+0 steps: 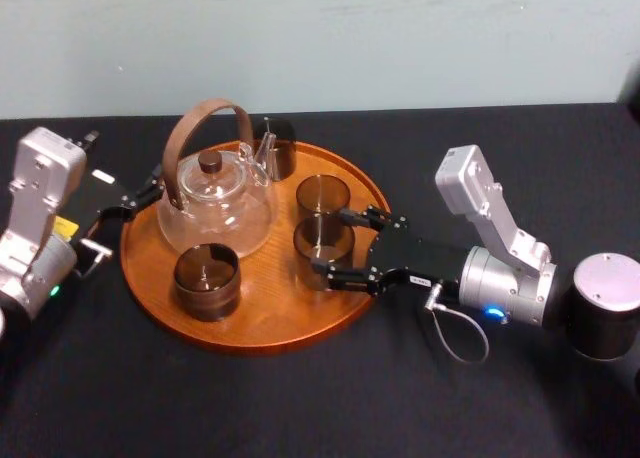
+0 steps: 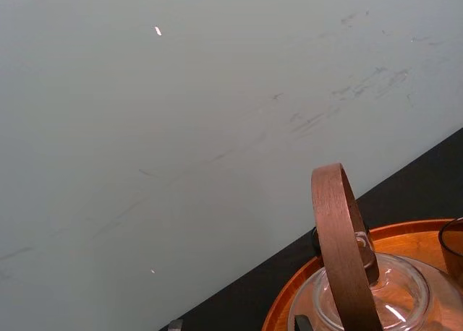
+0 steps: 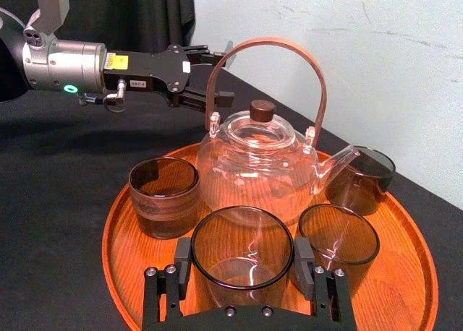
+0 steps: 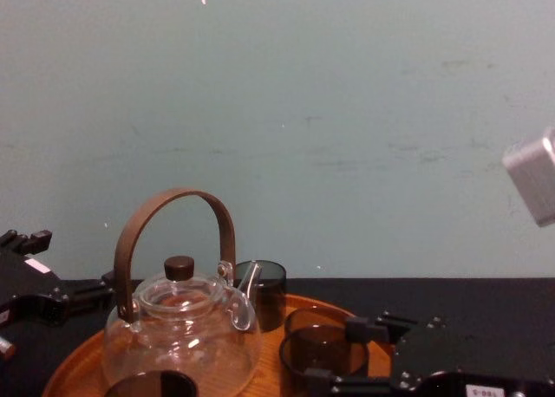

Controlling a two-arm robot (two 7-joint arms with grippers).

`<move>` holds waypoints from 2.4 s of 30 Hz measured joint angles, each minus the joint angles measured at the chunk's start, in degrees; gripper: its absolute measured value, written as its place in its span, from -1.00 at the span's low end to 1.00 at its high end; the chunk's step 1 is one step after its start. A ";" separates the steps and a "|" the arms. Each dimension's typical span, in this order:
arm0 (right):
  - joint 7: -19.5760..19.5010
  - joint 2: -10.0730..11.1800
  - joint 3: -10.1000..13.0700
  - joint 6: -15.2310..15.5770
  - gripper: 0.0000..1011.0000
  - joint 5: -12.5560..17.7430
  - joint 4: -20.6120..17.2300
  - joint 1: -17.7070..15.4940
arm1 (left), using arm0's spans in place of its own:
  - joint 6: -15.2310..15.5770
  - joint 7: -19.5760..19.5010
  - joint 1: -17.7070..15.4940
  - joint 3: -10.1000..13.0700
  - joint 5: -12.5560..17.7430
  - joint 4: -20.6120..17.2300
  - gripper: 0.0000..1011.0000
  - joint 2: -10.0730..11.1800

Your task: Pick up the glass from the table and place it on the tray.

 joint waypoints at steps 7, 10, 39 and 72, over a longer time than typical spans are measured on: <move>0.12 -0.90 -0.72 -0.07 0.73 -0.19 1.47 0.91 | 0.00 0.00 0.00 0.00 0.00 0.00 0.98 0.00; 0.23 -1.26 -1.02 -0.15 0.73 -0.27 2.04 1.22 | 0.00 0.00 0.00 0.00 0.00 0.00 0.98 0.00; 1.16 -4.04 -2.78 -0.83 0.73 0.23 5.64 2.72 | 0.00 0.00 0.00 0.00 0.00 0.00 0.98 0.00; 0.53 -5.14 -3.09 -1.19 0.73 -0.49 8.36 3.45 | 0.00 0.00 0.00 0.00 0.00 0.00 0.98 0.00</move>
